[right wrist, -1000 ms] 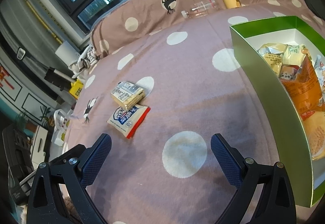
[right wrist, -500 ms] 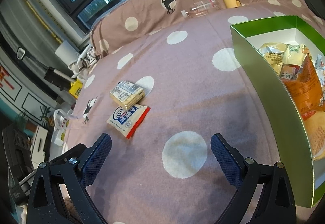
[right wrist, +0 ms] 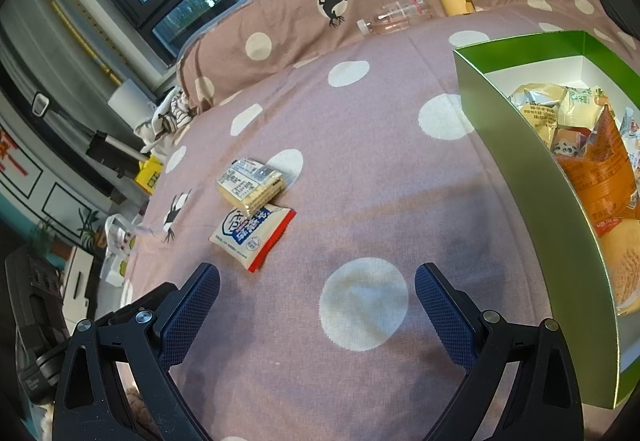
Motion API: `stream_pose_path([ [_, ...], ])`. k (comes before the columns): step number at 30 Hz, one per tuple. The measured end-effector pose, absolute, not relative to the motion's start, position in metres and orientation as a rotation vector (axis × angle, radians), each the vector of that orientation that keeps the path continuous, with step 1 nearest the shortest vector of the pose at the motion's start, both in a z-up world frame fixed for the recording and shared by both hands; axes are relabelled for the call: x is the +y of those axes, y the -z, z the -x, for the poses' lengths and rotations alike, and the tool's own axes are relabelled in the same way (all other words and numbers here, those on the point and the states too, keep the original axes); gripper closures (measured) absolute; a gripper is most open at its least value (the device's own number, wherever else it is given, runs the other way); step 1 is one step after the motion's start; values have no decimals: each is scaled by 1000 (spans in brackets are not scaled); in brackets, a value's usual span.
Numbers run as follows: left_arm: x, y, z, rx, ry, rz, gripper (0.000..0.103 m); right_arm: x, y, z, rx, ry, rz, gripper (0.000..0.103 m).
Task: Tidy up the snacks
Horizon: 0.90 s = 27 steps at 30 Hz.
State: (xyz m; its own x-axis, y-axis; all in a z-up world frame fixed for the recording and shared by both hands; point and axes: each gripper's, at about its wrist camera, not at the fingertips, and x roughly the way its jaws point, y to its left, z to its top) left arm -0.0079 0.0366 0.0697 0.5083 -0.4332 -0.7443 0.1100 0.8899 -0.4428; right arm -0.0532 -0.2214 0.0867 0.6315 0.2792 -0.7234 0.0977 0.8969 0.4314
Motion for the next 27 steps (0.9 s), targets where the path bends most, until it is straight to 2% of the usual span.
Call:
stream_pose_path([
  [2, 36, -70, 7, 988, 342, 361, 93, -221, -85, 53, 892, -109, -459, 5],
  [10, 39, -70, 6, 986, 333, 359, 94, -213, -88, 40, 917, -129, -408, 5],
  [16, 52, -68, 3, 1014, 312, 403, 93, -202, -97, -8, 984, -188, -332, 5],
  [18, 57, -68, 2, 1019, 300, 414, 90, -199, -99, -27, 1002, -214, -318, 5],
  [23, 69, -67, -1, 1033, 268, 435, 65, -173, -101, -82, 1070, -254, -258, 5],
  [27, 71, -65, 0, 1046, 263, 435, 57, -131, -82, -125, 1146, -325, -128, 5],
])
